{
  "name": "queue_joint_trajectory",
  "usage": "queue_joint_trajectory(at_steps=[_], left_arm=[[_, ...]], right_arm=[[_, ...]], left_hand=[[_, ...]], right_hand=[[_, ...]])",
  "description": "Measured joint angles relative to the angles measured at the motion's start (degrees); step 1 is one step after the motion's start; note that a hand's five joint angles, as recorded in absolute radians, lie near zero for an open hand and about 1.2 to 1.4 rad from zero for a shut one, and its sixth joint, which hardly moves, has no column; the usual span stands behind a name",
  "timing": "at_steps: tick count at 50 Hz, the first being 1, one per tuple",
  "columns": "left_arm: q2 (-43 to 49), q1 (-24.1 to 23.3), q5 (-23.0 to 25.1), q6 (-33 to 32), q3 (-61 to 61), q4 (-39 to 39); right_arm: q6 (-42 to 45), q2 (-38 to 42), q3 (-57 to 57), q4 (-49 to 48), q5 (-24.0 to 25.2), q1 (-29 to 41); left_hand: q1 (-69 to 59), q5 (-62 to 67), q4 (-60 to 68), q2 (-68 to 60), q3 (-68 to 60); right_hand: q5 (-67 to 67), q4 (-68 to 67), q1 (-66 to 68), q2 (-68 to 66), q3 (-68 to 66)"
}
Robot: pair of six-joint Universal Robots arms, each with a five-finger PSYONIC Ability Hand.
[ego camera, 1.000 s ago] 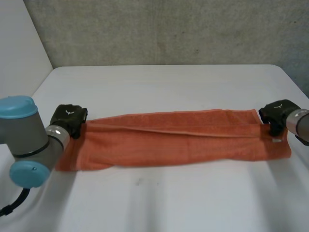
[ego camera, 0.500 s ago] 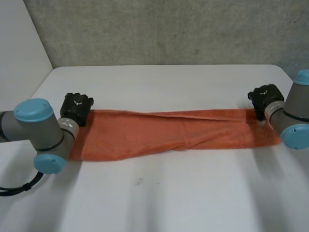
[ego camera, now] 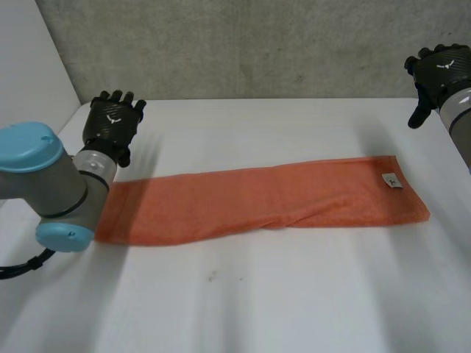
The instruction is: Fold the laundry
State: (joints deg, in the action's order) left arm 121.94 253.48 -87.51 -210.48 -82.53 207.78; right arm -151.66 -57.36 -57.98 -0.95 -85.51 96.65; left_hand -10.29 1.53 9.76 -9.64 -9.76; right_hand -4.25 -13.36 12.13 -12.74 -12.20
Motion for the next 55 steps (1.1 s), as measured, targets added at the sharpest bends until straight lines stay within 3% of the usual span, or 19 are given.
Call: queue_joint_trajectory(at_steps=[9,14,19,25,34,48,55], left_arm=[[-8.17,0.03,0.03,2.82,-10.50,-0.22],[-11.30,0.01,0.06,8.08,-15.43,-0.26],[-13.58,0.05,0.17,15.31,-18.77,-0.29],[-14.03,0.33,0.20,18.82,-19.54,-0.05],[-13.58,0.94,0.19,19.14,-19.66,0.22],[-13.11,0.87,0.23,18.96,-20.04,0.34],[-12.99,0.85,0.24,18.96,-20.08,0.43]], right_arm=[[0.54,-6.68,-15.76,4.80,4.87,-1.23],[0.97,-6.99,-23.15,5.35,6.15,-3.63],[1.40,-6.78,-29.12,2.73,8.96,-6.81],[1.84,-6.25,-33.81,-2.79,12.53,-9.78],[3.19,-3.96,-35.61,-8.20,14.99,-12.04],[6.61,0.24,-34.01,-8.49,14.96,-13.01],[7.36,1.73,-32.76,-8.45,14.75,-13.00]], left_hand=[[0.00,0.00,0.00,0.00,0.00],[0.00,0.00,0.00,0.00,0.00],[0.00,0.00,0.00,0.00,0.00],[0.00,0.00,0.00,0.00,0.00],[0.00,0.00,0.00,0.00,0.00],[0.00,0.00,0.00,0.00,0.00],[0.00,0.00,0.00,0.00,0.00]], right_hand=[[0.00,0.00,0.00,0.00,0.00],[-0.21,-0.25,0.22,-0.51,-0.61],[-6.86,-7.84,5.92,-8.31,-9.18],[-12.89,-14.80,11.79,-14.90,-15.79],[-19.00,-21.04,17.21,-21.82,-22.37],[-23.33,-25.58,21.30,-26.31,-26.89],[-49.44,-51.81,41.35,-52.45,-52.75]])
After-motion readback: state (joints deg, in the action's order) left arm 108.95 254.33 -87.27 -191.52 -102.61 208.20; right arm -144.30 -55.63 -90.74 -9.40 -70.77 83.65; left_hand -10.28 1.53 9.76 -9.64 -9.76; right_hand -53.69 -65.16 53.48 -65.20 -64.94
